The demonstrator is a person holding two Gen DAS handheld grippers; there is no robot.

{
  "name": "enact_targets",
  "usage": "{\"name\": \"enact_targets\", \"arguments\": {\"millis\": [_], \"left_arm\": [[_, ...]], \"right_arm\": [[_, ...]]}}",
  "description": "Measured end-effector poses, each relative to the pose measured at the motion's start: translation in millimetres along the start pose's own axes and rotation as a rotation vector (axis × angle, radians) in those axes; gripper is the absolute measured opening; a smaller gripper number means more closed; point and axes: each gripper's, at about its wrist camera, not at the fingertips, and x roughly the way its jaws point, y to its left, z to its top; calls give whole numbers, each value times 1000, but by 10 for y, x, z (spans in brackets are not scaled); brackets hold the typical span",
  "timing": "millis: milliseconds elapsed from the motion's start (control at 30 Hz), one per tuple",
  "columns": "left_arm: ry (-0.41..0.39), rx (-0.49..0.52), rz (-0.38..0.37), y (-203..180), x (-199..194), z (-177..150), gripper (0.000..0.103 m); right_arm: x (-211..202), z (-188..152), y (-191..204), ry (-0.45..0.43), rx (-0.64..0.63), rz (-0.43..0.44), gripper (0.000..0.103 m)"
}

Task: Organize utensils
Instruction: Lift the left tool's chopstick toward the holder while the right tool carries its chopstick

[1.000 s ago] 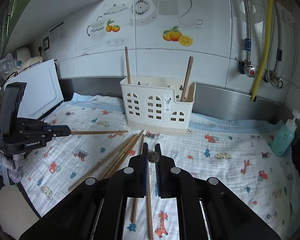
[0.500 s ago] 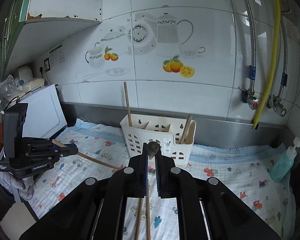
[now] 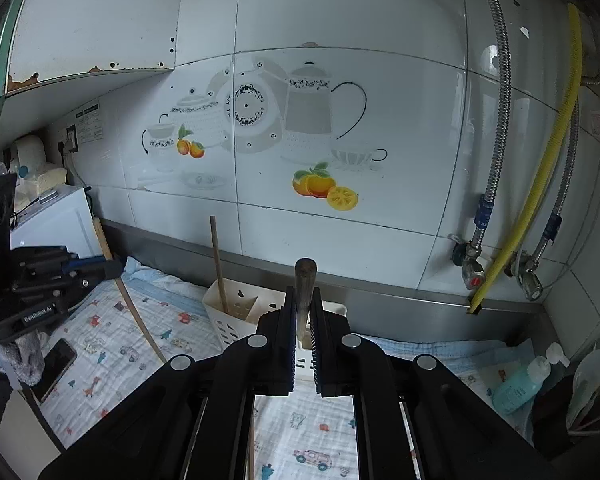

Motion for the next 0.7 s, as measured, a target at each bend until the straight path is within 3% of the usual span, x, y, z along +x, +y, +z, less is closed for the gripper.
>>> {"name": "enact_targets", "arguments": {"millis": [333, 533, 700], "left_arm": [[-124, 32, 70, -18, 147, 742, 5], [-124, -3, 117, 61, 499, 746, 5], [-60, -59, 94, 200, 781, 584, 5]], "right_arm": [[267, 125, -147, 25, 7, -39, 6], [549, 50, -229, 80, 20, -36, 6], [770, -65, -241, 139, 18, -24, 6]]}}
